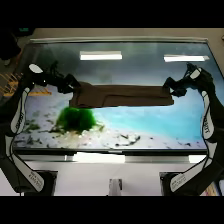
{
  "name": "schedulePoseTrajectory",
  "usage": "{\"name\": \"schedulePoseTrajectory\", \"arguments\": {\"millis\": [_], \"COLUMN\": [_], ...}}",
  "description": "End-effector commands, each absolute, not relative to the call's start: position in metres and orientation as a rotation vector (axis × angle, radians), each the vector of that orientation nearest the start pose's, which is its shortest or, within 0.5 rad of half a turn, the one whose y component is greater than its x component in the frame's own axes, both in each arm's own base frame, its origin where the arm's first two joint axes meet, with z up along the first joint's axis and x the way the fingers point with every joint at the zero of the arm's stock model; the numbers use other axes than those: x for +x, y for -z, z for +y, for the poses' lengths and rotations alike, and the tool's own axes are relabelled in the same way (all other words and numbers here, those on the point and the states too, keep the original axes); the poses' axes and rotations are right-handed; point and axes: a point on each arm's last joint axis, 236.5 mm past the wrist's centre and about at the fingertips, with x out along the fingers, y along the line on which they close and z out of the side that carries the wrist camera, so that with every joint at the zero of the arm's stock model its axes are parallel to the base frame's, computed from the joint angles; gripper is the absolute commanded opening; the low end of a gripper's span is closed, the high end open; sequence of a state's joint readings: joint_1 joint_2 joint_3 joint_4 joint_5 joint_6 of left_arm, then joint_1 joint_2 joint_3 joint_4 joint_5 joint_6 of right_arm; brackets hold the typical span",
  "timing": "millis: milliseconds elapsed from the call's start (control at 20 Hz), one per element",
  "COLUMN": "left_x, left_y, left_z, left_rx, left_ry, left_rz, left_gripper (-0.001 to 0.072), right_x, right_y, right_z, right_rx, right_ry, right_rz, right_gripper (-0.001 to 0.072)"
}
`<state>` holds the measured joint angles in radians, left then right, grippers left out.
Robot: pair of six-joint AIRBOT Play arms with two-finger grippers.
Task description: Fold the shirts.
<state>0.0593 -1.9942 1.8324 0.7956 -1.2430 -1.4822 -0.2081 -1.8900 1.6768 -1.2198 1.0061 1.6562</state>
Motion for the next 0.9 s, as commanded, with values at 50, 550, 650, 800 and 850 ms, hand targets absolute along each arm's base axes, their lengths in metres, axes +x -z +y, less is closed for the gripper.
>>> {"name": "schedulePoseTrajectory", "arguments": {"millis": [50, 550, 650, 800, 850], "left_x": [0.541, 0.523, 0.513, 0.502, 0.497], "left_y": [-0.009, -0.155, -0.163, -0.164, -0.162], "left_z": [-0.116, -0.181, -0.206, -0.250, -0.264], "left_rx": [-0.646, -0.512, -0.487, -0.456, -0.447], "left_ry": [0.518, 0.724, 0.767, 0.830, 0.849], "left_rz": [1.250, 0.982, 0.977, 0.974, 0.979], "left_gripper": [0.0591, 0.0588, 0.0587, 0.0587, 0.0586], "right_x": [0.544, 0.513, 0.515, 0.512, 0.511], "right_y": [0.053, 0.103, 0.103, 0.101, 0.098], "right_z": [-0.082, -0.043, -0.035, -0.016, -0.012], "right_rx": [0.498, 0.783, 0.805, 0.793, 0.791], "right_ry": [0.135, -0.032, -0.049, -0.087, -0.099], "right_rz": [1.132, 1.341, 1.341, 1.372, 1.374], "right_gripper": [0.0659, 0.0687, 0.0648, 0.0158, 0.0024]}}
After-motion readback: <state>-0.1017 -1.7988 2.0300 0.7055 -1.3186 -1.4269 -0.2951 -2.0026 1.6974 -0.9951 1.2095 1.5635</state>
